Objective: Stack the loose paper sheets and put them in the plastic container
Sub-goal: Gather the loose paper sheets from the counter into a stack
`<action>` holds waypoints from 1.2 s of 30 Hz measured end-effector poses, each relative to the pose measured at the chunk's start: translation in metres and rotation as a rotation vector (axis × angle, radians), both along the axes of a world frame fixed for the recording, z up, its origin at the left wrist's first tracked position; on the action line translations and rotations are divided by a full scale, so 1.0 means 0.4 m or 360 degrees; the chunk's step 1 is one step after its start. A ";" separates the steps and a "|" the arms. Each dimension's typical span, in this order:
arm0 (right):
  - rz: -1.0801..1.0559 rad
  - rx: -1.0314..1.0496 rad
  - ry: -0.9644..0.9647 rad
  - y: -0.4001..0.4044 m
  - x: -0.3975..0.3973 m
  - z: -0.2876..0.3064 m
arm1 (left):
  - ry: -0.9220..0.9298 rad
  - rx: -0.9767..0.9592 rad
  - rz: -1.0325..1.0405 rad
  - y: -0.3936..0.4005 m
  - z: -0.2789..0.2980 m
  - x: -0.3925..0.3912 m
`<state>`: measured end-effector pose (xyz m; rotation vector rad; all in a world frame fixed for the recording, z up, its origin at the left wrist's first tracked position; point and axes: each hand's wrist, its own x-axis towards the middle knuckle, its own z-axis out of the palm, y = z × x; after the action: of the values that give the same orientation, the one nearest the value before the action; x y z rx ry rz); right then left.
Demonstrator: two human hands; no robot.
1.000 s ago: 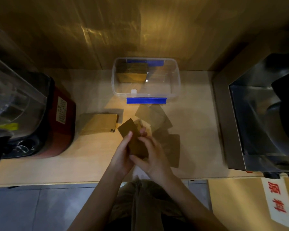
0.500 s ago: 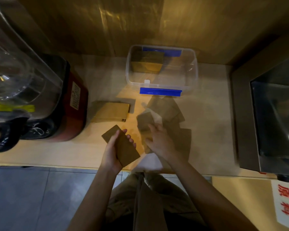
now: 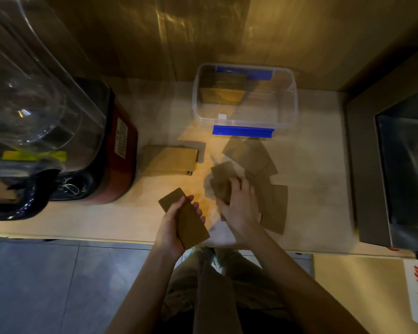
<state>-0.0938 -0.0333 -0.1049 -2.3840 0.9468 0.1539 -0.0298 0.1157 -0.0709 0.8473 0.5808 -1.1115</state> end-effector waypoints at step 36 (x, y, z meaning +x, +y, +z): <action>-0.0034 0.0852 -0.0240 0.045 -0.052 0.157 | -0.0219 -0.0106 -0.0468 -0.111 0.029 -0.014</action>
<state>-0.1145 -0.0155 -0.0423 -1.8643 0.7463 0.1897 -0.0356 0.0714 -0.0592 0.9633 0.3084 -1.3188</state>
